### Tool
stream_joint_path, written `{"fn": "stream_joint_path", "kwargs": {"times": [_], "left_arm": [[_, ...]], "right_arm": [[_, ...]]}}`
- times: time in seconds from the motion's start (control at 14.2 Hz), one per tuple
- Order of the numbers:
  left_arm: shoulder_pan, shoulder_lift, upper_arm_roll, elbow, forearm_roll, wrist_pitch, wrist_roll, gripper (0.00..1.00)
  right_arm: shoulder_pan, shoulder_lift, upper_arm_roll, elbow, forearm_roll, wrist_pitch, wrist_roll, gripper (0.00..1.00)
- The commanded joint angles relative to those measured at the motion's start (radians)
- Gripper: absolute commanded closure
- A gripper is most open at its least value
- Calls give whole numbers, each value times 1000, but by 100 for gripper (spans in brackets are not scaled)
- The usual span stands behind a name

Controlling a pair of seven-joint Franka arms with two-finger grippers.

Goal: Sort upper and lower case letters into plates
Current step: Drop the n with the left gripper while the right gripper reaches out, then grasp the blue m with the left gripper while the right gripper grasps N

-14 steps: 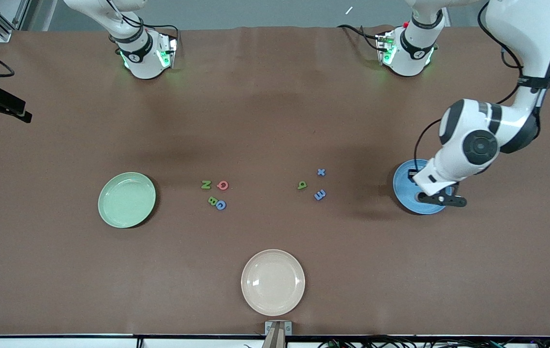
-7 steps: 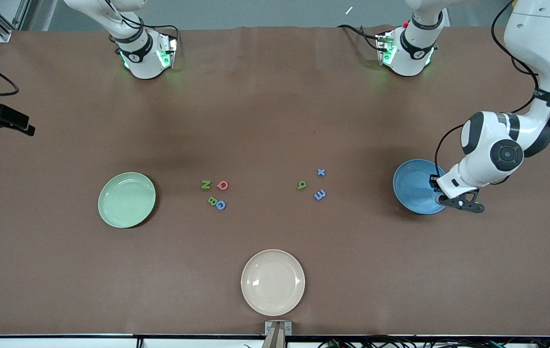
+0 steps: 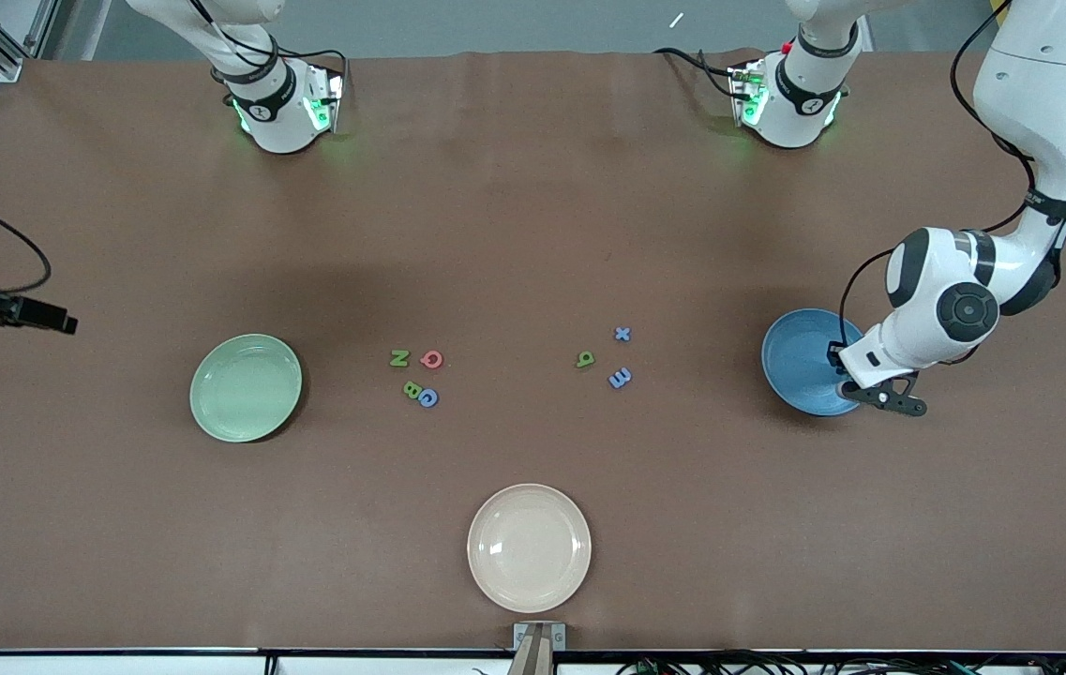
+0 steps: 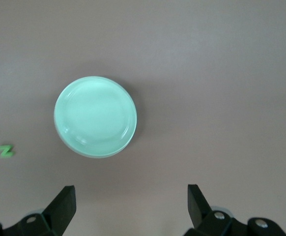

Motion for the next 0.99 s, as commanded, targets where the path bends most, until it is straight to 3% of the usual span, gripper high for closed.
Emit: {"fn": "stream_joint_path", "kwargs": {"times": [0.0, 0.14, 0.21, 0.28, 0.42, 0.56, 0.71, 0.92], "left_arm": [[13, -3, -9, 3, 20, 9, 9, 86], [10, -7, -11, 5, 20, 6, 9, 43], [5, -12, -11, 6, 20, 4, 9, 15], [2, -19, -14, 8, 21, 4, -3, 0], [0, -38, -47, 15, 18, -9, -35, 0], [0, -50, -93, 38, 18, -52, -129, 0], [0, -50, -161, 69, 18, -95, -257, 0], [-44, -35, -228, 113, 18, -109, -510, 0]], "right_arm": [[-29, 31, 13, -121, 21, 174, -5, 0], [-26, 64, 13, -209, 58, 313, -5, 0], [-27, 99, 13, -229, 88, 367, -5, 0], [-29, 134, 13, -231, 113, 396, -7, 0], [-20, 173, 15, -232, 134, 421, 0, 0], [5, 180, 16, -260, 218, 430, 10, 0], [78, 173, 15, -324, 279, 513, 67, 0], [242, 163, 12, -359, 276, 578, 318, 0]]}}
